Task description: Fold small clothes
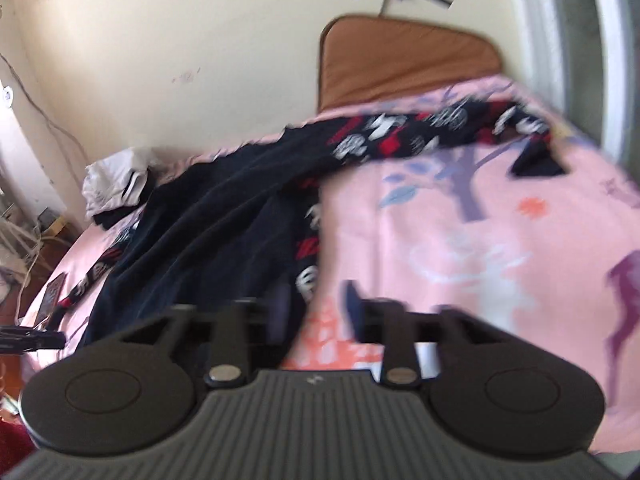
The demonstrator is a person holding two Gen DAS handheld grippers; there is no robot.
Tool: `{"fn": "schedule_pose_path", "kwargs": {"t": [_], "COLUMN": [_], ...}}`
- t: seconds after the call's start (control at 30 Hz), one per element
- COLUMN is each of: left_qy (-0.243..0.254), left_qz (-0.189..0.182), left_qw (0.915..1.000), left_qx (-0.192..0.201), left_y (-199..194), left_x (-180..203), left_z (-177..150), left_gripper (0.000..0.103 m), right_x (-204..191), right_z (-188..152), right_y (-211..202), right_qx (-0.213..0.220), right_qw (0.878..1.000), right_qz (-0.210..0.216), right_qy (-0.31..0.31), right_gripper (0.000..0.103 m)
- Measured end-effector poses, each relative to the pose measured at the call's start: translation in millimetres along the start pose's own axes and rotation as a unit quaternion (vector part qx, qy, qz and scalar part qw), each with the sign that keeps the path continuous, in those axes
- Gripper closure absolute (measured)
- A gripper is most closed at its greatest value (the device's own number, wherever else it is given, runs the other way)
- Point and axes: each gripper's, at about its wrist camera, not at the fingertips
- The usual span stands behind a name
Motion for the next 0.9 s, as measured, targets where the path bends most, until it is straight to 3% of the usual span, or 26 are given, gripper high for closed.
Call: {"fn": "schedule_pose_path", "kwargs": {"t": [0.1, 0.3, 0.5, 0.53, 0.6, 0.63, 0.7, 0.77, 0.8, 0.83, 0.9], "left_qy": [-0.022, 0.000, 0.037, 0.039, 0.040, 0.043, 0.049, 0.053, 0.053, 0.051, 0.042], "left_qz": [-0.011, -0.019, -0.020, -0.020, -0.021, -0.022, -0.031, -0.038, -0.036, -0.031, -0.031], "left_qw": [0.9994, 0.9997, 0.9991, 0.9990, 0.9990, 0.9988, 0.9983, 0.9979, 0.9979, 0.9982, 0.9987], "left_qx": [0.024, 0.014, 0.005, 0.005, 0.005, 0.004, -0.010, -0.005, -0.002, -0.001, 0.004], "left_y": [-4, 22, 36, 37, 38, 38, 38, 32, 31, 30, 32], "left_x": [-9, 6, 21, 21, 22, 22, 22, 21, 22, 21, 18], "left_z": [-1, 17, 16, 16, 16, 17, 20, 20, 20, 20, 20], "left_gripper": [0.050, 0.049, 0.049, 0.049, 0.053, 0.066, 0.083, 0.081, 0.075, 0.059, 0.050], "right_x": [-5, -28, -58, -58, -59, -62, -62, -58, -54, -48, -35], "right_z": [-12, -17, -28, -30, -33, -32, -24, -13, -10, -9, -17], "right_y": [23, 31, 27, 30, 39, 40, 27, -6, -22, -33, -39], "right_qx": [-0.031, -0.010, 0.009, 0.001, -0.010, -0.006, 0.013, 0.056, 0.071, 0.074, 0.056], "right_qw": [0.999, 1.000, 0.989, 0.989, 0.990, 0.989, 0.992, 0.994, 0.995, 0.995, 0.997], "right_qz": [-0.006, -0.002, -0.045, -0.041, -0.031, -0.027, -0.016, -0.015, -0.017, -0.019, -0.035], "right_qy": [-0.002, -0.028, -0.139, -0.139, -0.138, -0.146, -0.124, -0.089, -0.075, -0.058, -0.031], "right_gripper": [0.036, 0.035, 0.037, 0.041, 0.082, 0.092, 0.095, 0.095, 0.096, 0.096, 0.097]}}
Point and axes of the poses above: each gripper's, at about its wrist camera, not at the fingertips, and y roughly the way its jaws point, x to its right, z to its top, and after that the axes turned 2 degrees about z, right-handed
